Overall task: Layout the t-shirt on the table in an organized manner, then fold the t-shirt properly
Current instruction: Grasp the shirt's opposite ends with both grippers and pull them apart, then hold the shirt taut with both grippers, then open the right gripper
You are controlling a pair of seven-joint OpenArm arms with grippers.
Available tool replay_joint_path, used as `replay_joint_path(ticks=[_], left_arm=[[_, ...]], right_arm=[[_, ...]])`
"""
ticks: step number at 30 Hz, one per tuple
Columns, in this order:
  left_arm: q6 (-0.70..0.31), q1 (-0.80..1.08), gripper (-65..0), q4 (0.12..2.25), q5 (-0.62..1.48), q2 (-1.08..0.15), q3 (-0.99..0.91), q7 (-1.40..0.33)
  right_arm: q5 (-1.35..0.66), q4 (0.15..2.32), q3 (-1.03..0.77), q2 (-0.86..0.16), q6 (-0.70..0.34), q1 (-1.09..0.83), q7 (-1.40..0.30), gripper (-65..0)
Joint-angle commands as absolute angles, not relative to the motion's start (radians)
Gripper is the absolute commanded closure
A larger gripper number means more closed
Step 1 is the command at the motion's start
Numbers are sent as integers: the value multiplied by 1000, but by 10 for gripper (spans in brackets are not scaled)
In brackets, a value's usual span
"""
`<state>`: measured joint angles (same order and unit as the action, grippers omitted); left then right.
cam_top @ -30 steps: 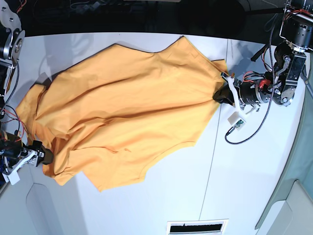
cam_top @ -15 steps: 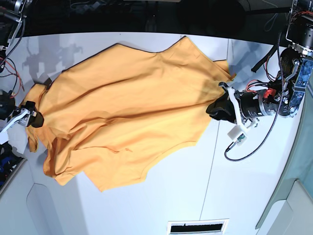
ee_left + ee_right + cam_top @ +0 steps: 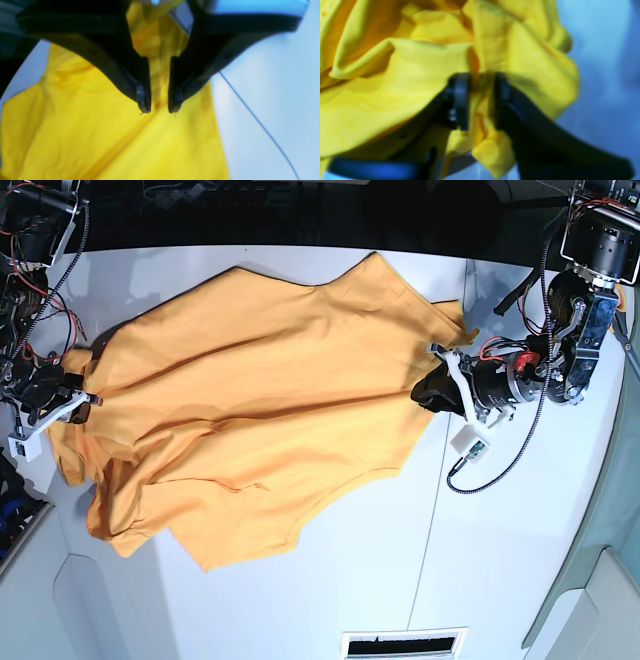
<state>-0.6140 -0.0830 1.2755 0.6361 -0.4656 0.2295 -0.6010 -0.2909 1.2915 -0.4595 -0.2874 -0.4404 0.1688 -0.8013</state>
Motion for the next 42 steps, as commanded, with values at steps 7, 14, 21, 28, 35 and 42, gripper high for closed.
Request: replay_joint_path(ticks=[7,14,21,28,35,42], left_arm=[[-617,-178,-156,1104,609,-412,223,-580],[-617,-186,-155,962,548,-414,223,-579],[-555,-185,-155,914,498,-453,223,-577],[-550,-194,-156,914,507,-507,223,-552],[-554,-190,-156,914,510,-512,223,-558],[-553,-197,-156,914,514,-555,223,-557]], right_arm=[[-215,1309,-463,-305,-441,187,-768,0],[-191,1309,-463,-344,-440,187,-759,0],[-202,1309,-463,-416,-430,129,-758,-15],[-319,1308,-464,-434,-422,5,-739,-29],[-284,1308,-465,-415,-380,-18,-698,-295],[-265,1308,-476,-418,-337,-20,-688,-295]])
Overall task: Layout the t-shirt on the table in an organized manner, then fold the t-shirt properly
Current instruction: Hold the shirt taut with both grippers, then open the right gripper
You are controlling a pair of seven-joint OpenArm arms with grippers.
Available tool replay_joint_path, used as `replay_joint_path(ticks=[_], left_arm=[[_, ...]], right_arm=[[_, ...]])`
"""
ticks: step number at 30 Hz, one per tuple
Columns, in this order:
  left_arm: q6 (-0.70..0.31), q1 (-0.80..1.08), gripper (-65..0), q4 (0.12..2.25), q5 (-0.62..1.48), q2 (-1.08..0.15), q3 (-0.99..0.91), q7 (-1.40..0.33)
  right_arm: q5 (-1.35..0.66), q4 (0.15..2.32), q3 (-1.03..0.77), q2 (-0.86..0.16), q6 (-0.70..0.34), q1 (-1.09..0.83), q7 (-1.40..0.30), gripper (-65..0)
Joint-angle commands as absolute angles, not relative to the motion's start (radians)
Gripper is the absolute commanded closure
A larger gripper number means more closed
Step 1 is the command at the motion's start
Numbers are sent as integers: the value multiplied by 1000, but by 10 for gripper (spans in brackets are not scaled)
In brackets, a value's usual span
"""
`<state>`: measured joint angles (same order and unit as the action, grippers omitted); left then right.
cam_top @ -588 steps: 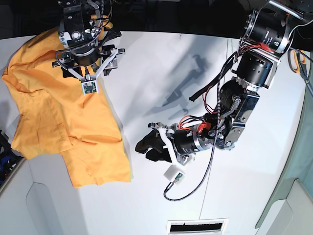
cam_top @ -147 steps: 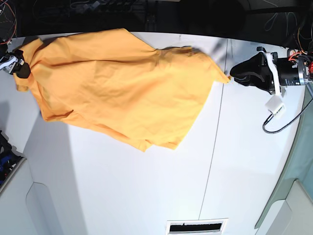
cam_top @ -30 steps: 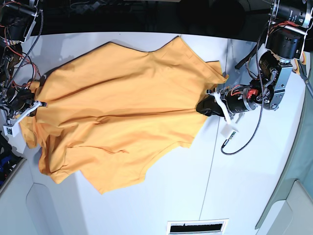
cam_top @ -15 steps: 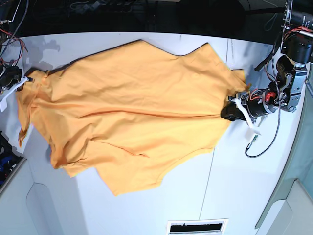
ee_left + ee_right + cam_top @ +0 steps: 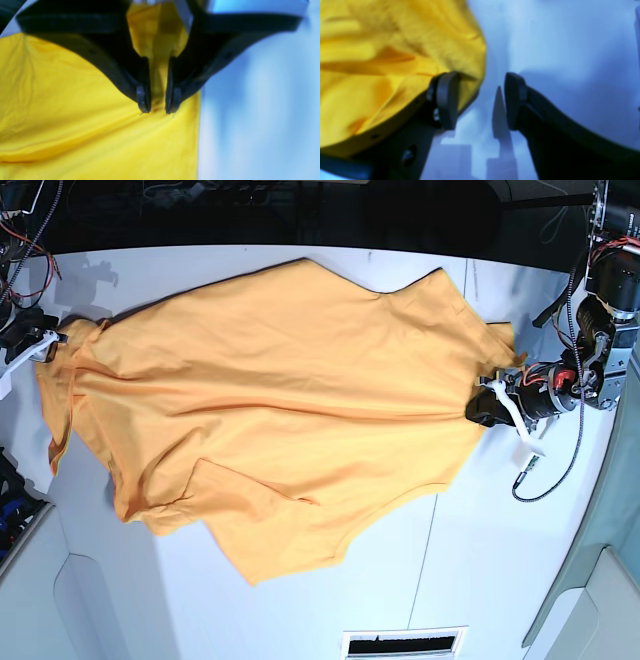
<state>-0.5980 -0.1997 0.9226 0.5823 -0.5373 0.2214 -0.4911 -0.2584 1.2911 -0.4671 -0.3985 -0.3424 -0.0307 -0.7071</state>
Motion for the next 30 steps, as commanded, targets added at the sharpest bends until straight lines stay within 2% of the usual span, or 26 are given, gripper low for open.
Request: replay_joint_path(ticks=[1,6,13,16,20,22,25,28,30], left_arm=[[-554,-197,-156,914,516,-554,223,-558],[-561,-196,-156,914,542,-548,223,-558],[-576,-197,-156,914,540,-549,223,-558],[-570,-199,-155,914,515,-550,223,-558],[-568,-196,-156,914,491,-559,223,-558],[-556,-197,-156,914,491,-570,223,-558],[-542,-197,-156,914,491,-587,223,-558],[-542,-197,-156,914,488,-598,223,-558],[-542,-197,-156,914,488,-599,223,-558]], right_arm=[[-292,1308,-476,-418,-342,-20,-689,-295],[-389,1308,-476,-392,-371,-20,-688,-295],[-268,1305,-476,-310,-345,-25,-687,-295],[-189,1305,-476,-331,-282,-26,-654,-274],[-178,1305,-476,-383,-258,-25,-648,-146],[-171,1305,-476,-405,-257,-25,-648,-105],[-165,1305,-476,-440,-251,-25,-648,-106],[-145,1305,-479,-477,-194,-25,-648,-107],[-146,1305,-482,-503,-177,-25,-647,-140]])
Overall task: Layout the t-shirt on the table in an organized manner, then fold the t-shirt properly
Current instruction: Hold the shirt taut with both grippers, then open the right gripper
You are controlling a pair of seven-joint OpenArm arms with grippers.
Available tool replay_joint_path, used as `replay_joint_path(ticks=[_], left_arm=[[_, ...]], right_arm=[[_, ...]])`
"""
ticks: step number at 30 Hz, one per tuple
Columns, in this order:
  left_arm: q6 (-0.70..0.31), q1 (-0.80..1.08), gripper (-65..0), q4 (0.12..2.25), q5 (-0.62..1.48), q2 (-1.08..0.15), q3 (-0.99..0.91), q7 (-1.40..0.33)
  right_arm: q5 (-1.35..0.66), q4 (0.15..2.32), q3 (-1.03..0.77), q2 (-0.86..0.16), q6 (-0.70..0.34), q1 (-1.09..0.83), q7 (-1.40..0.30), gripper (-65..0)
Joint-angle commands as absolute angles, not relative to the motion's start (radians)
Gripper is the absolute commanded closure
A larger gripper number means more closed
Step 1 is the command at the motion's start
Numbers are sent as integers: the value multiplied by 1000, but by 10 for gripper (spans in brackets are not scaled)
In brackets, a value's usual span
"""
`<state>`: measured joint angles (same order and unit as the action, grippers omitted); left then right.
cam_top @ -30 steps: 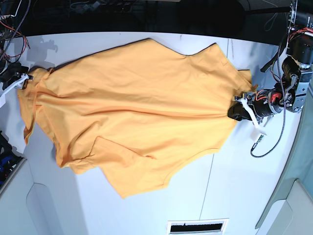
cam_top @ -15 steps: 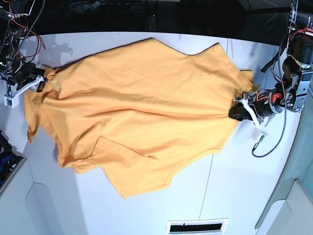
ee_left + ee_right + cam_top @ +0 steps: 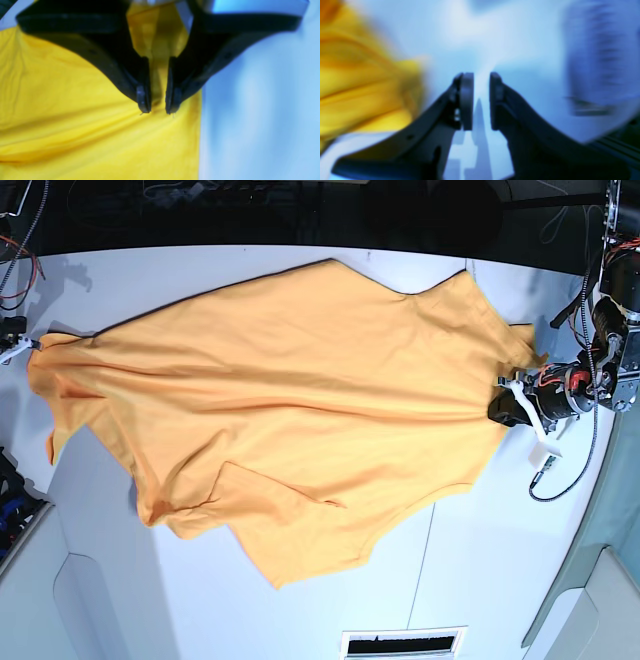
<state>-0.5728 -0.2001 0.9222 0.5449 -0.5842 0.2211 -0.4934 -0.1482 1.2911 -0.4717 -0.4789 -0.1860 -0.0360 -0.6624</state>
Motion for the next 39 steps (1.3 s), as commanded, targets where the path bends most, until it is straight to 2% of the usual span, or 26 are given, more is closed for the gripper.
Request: replay_joint_path(ticks=[1,5,9,12,17,19,26,28,30,39], left_arm=[[-542,-197,-156,914,488,-599,223,-558],[-544,-198,-156,916,506,-598,223,-558],[-628,-199,-156,974,603,-599,223,-587],[-640,-199,-157,1083,681,-603,222,-640],[-640,-199,-257,1261,799,-666,221,-710],[-640,-199,-260,1292,811,-694,221,-715],[-642,-181,-260,1297,860,-720,221,-738],[-696,-164,-260,1297,912,-717,221,-738],[-698,-148,-260,1297,936,-704,221,-743],[-698,-130,-260,1297,922,-601,221,-753]], right_arm=[[-147,1305,-487,-513,-175,-24,-648,-166],[-196,1305,-511,-527,-189,-23,-669,-254],[-370,1306,-521,-512,-289,-23,-763,-255],[-469,1308,-523,-482,-386,-32,-791,-255],[-630,1332,-576,-429,-500,-95,-840,-264],[-675,1352,-619,-406,-527,-130,-855,-300],[-753,1378,-723,-361,-566,-237,-867,-317],[-751,1377,-719,-337,-566,-247,-860,-317],[-752,1370,-717,-306,-568,-244,-846,-317],[-740,1363,-572,-212,-580,-212,-794,-317]])
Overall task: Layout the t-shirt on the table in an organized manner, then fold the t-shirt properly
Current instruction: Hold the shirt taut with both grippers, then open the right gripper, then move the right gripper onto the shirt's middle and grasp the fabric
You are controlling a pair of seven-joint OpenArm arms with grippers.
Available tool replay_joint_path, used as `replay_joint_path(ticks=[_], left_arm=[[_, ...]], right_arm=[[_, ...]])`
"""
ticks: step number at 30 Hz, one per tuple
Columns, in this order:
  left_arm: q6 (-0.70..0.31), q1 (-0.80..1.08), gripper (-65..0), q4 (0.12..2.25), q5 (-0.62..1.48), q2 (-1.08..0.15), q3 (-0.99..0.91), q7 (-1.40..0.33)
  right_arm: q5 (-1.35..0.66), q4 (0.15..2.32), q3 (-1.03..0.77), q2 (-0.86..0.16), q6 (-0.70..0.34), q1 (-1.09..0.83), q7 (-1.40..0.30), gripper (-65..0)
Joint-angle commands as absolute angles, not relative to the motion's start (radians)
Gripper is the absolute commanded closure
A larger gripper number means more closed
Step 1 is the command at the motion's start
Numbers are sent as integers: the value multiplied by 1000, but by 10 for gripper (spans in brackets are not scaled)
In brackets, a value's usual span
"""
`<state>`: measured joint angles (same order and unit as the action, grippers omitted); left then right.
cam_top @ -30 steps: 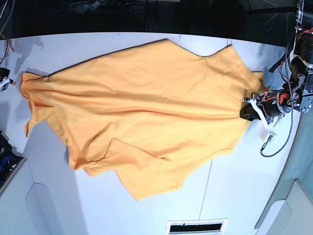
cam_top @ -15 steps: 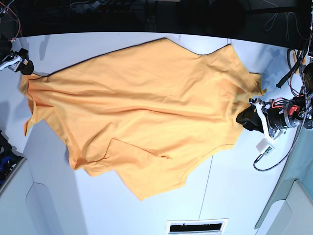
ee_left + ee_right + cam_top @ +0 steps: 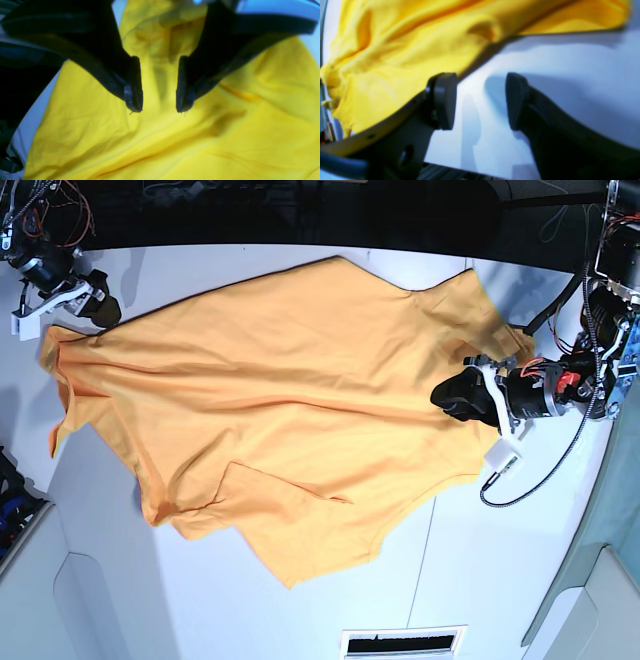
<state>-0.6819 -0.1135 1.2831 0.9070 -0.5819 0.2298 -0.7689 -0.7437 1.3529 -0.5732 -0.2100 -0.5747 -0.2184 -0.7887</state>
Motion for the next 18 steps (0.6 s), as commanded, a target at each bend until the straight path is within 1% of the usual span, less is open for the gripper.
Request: replay_joint_path(ticks=[1,5,6,7,9,10,13,18], left_arm=[[-698,-130,-260,1297,916,-598,221,-753],[-698,-130,-260,1297,916,-599,221,-753],[-698,-130,-260,1297,916,-599,221,-753],[-698,-130,-260,1297,915,-599,221,-753],[-698,-130,-260,1297,905,-599,221,-753],[-698,-130,-260,1297,897,-600,221,-754],[-698,-130,-260,1297,894,-616,221,-757],[-698,-130,-260,1297,904,-669,221,-756]], right_arm=[[-731,1362,-551,-198,-579,-203,-788,-317],[-667,1361,-486,-133,-571,-156,-781,-308],[-662,1361,-476,-121,-569,-149,-781,-273],[-662,1361,-472,-111,-568,-139,-781,-211],[-675,1362,-469,-98,-568,-121,-782,-26],[-694,1363,-469,-96,-568,-113,-786,0],[-776,1401,-469,-96,-572,-100,-815,0],[-763,1609,-469,-78,-576,-94,-837,0]])
